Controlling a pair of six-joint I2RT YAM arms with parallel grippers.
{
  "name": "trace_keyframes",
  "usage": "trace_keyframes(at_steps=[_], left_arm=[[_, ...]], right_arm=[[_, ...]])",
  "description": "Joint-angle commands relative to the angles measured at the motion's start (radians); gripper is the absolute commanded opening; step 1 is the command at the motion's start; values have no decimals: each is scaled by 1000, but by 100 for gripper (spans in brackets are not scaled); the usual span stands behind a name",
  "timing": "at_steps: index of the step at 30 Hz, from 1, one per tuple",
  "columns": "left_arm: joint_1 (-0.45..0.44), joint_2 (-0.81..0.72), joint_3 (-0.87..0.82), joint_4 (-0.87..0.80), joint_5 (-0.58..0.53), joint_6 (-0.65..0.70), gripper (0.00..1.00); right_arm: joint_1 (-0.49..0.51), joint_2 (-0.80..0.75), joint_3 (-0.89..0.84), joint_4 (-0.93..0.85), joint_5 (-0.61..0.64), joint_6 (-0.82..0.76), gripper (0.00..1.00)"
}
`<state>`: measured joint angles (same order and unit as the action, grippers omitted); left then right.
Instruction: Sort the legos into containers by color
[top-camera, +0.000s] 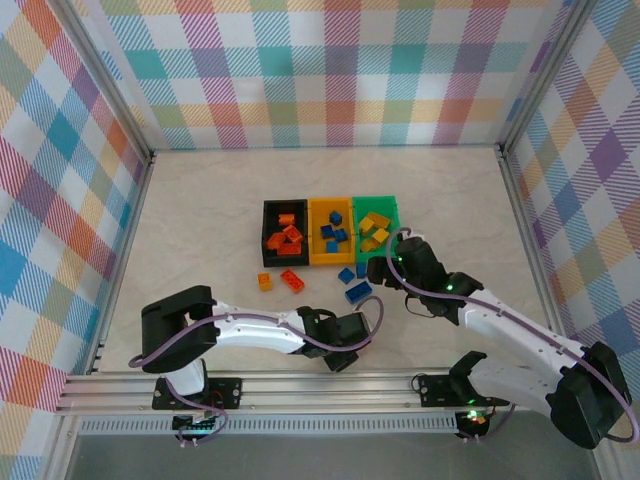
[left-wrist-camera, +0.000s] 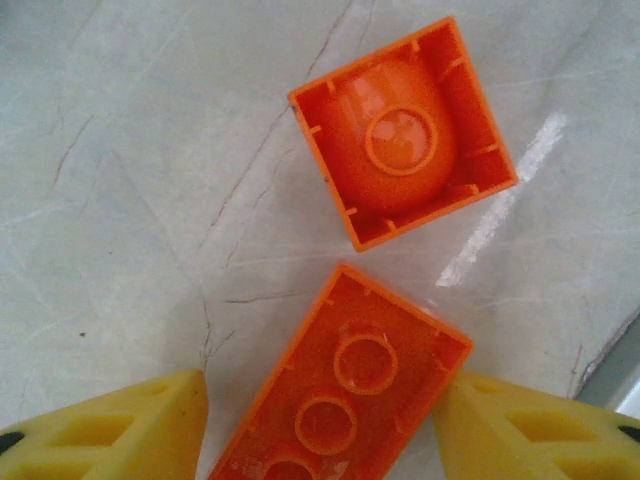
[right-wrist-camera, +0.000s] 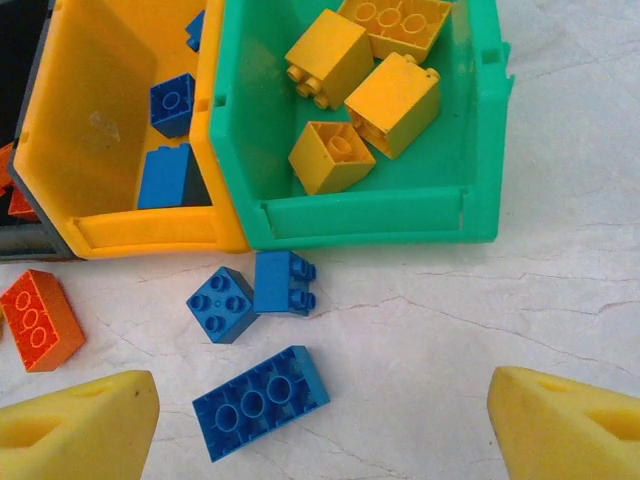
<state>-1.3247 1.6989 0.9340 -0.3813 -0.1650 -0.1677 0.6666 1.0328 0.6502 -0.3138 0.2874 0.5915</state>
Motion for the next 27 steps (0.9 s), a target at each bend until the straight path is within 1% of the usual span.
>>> trace_keyframes(at_steps=[1,8,12,16,18,21,24,27], left_arm=[[-12,16,-4,-16,-55,8,53],[-15,-28,-30,-24,-127,-5,37],[-7,-66,-39,-31,-163,-29,31],[33,-145,-42,-44,-197,-64,28],[73,-203,-34,-54,-215,-90,28],[169,-298,-17,-58,-237,-138,29],[314,-367,19,-72,-231,-187,29],[457,-371,79,-80,-225,-219,31]], right_arm=[[-7,-16,-11,20,-2,10,86],[-10,-20,-10,21,-1,11,86],[-12,-18,-11,24,-1,14,86],[-12,-16,-8,30,-7,16,86],[-10,-16,-7,30,-9,15,86],[-12,-14,-7,33,-11,16,86],[-12,-14,-6,33,-13,16,86],[-12,-15,-4,32,-14,15,86]])
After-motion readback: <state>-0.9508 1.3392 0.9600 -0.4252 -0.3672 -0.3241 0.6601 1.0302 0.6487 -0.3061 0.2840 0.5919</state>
